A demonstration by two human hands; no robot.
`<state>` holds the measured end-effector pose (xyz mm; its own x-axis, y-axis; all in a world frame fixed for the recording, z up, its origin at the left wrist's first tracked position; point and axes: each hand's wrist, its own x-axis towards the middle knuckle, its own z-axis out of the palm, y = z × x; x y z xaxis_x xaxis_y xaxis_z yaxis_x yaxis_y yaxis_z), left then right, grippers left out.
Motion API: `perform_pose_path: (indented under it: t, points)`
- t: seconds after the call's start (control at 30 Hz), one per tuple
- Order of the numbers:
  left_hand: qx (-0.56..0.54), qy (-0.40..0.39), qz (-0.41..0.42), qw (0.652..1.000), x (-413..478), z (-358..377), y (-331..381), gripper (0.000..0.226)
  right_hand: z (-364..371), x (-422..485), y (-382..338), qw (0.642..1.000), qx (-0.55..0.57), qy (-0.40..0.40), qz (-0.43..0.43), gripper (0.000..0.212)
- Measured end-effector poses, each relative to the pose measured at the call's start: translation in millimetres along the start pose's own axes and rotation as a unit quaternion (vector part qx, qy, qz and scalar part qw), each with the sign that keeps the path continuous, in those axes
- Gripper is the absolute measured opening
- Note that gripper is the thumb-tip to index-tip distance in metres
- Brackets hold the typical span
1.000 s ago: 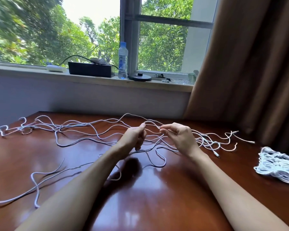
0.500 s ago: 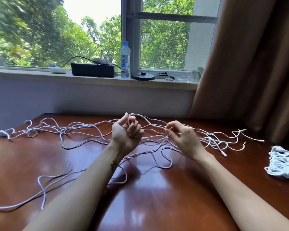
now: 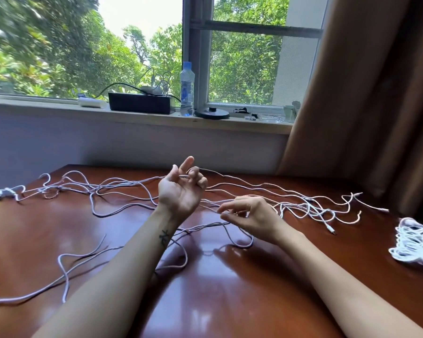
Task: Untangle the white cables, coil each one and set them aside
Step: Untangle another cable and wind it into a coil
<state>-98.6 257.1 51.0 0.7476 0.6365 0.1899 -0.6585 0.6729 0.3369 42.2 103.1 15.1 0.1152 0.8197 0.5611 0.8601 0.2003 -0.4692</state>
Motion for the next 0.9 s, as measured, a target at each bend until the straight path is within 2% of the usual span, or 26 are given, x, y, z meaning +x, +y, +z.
perform_pose_path:
  t: [0.07, 0.13, 0.3, 0.37, 0.5, 0.63, 0.67, 0.77, 0.9]
  points:
    - [0.044, 0.027, 0.027, 0.998, 6, -2, 4, 0.047, 4, 0, -4, 1.000, -0.007, -0.018, -0.009, 0.023]
    - [0.143, 0.073, 0.072, 0.984, 13, -6, 5, 0.045, 6, 1, -7, 0.999, -0.045, -0.001, -0.027, 0.024]
    - [0.358, 0.115, 0.177, 0.910, 16, -12, -1, 0.037, -7, 2, -6, 0.982, -0.176, 0.063, 0.018, 0.011]
    - [0.407, 0.101, 0.192, 0.887, 15, -14, -3, 0.036, -12, 1, -6, 0.979, -0.187, 0.081, 0.017, 0.015]
    - [0.537, 0.029, 0.215, 0.816, 14, -20, -11, 0.037, -17, 2, -10, 0.973, -0.186, 0.137, -0.004, 0.028]
    - [0.635, -0.045, 0.207, 0.743, 10, -25, -18, 0.035, -21, 4, -10, 0.984, -0.119, 0.123, -0.048, 0.006]
    - [0.650, -0.051, 0.201, 0.731, 10, -27, -20, 0.035, -23, 4, -8, 0.984, -0.119, 0.126, -0.049, 0.009]
    - [0.647, -0.059, 0.163, 0.743, 11, -30, -20, 0.036, -29, 2, -3, 0.976, -0.149, 0.154, -0.032, 0.007]
    - [0.672, -0.082, 0.133, 0.724, 7, -33, -24, 0.043, -37, -1, -4, 0.954, -0.200, 0.220, 0.028, 0.039]
